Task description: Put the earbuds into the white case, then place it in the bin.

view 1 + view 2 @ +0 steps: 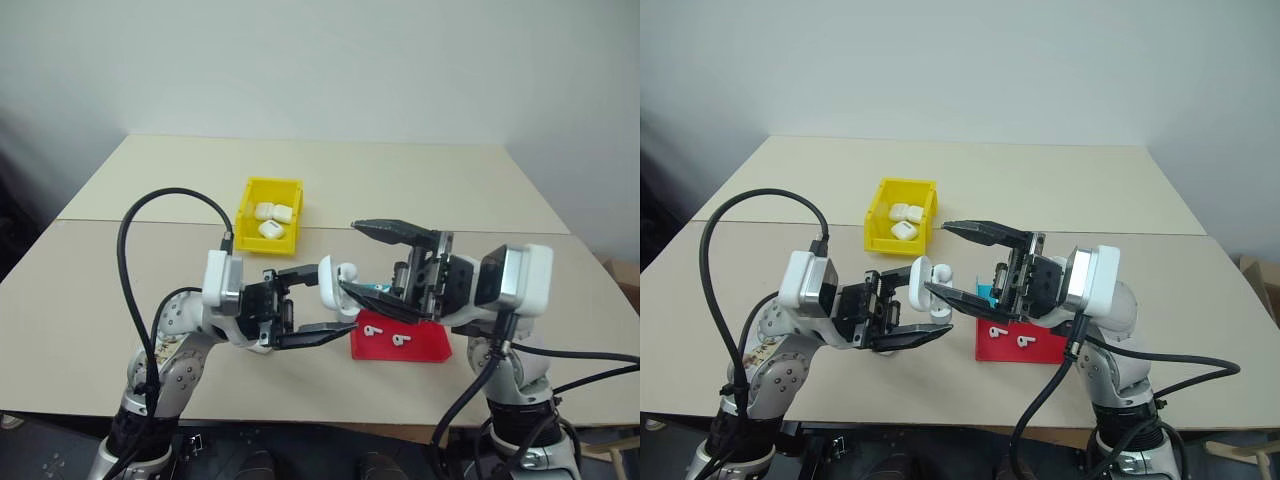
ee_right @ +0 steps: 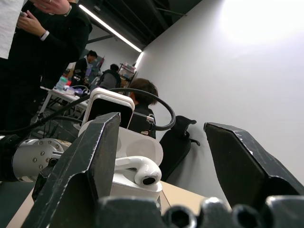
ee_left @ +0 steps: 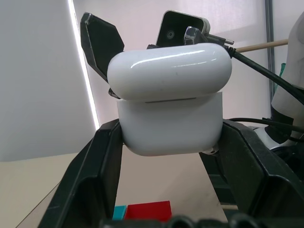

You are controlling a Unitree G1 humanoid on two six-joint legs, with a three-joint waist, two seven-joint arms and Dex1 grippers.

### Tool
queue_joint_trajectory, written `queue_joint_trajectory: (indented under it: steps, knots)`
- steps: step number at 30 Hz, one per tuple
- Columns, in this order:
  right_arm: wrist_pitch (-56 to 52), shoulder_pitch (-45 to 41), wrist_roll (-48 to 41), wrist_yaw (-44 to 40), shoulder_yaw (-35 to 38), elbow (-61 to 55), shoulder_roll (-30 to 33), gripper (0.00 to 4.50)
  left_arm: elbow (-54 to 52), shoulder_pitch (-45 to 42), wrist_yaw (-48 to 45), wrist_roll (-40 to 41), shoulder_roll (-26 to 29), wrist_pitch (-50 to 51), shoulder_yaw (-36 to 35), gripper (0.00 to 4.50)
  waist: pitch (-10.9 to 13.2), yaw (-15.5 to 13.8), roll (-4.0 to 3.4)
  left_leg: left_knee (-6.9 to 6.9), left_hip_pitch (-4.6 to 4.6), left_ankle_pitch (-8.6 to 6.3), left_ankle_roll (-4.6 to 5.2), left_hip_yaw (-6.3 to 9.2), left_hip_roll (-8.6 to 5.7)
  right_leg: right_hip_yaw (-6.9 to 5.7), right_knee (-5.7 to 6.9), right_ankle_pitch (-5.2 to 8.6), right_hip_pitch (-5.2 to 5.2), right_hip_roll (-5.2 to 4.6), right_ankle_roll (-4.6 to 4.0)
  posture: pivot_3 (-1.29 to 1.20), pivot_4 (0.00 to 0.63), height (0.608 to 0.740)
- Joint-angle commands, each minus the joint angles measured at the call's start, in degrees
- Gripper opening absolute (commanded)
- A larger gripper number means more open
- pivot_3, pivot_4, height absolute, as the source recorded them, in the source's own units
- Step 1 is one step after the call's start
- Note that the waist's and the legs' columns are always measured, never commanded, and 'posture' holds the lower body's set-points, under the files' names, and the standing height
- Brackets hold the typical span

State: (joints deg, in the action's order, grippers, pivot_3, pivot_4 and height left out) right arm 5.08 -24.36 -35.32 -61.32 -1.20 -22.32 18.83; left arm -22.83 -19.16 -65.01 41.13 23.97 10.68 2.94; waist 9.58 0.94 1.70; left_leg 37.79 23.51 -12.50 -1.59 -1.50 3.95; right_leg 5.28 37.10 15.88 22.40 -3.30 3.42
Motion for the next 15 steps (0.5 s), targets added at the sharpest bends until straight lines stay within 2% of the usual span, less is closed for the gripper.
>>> queue_joint_trajectory:
  steps: [1, 7, 11, 15]
  knots:
    - [-5.03, -1.32, -5.55, 0.3, 0.5, -2.58, 2.26, 3.46, -1.18, 0.26, -0.41, 0.75, -0.51, -1.8, -0.8, 2.76, 0.0, -0.01, 0.0, 0.0, 0.0, 0.0, 0.0, 0.0, 0.0, 0.0, 0.0, 0.0, 0.0, 0.0, 0.0, 0.0, 0.15, 0.74]
    - [-22.02, -4.6, -18.59, 0.3, 5.19, -5.06, 15.25, 3.46, 0.66, 1.35, -4.8, 0.61, 0.74, -3.73, -1.55, 2.76, 0.01, -0.1, -0.01, -0.02, 0.01, 0.0, 0.0, -0.01, 0.01, 0.0, -0.02, 0.0, 0.0, -0.01, -0.02, 0.0, 0.15, 0.74]
    - [-28.71, -6.61, -19.36, -2.87, 5.81, -3.66, 23.5, 3.46, 1.73, 0.91, -7.11, 0.45, 1.13, -4.25, -1.33, 2.76, 0.01, -0.11, 0.0, -0.02, 0.01, -0.01, 0.02, -0.01, 0.0, 0.0, -0.07, 0.01, -0.01, -0.01, -0.02, 0.0, 0.15, 0.74]
    - [-32.92, -8.74, -17.31, -4.68, 4.62, -3.13, 28.54, 3.46, 3.31, 0.27, -9.27, -0.71, 1.32, -5.14, -0.76, 2.76, 0.02, -0.04, 0.01, -0.02, 0.03, -0.03, 0.04, -0.01, 0.0, 0.01, -0.09, 0.01, 0.01, -0.01, -0.01, 0.0, 0.15, 0.74]
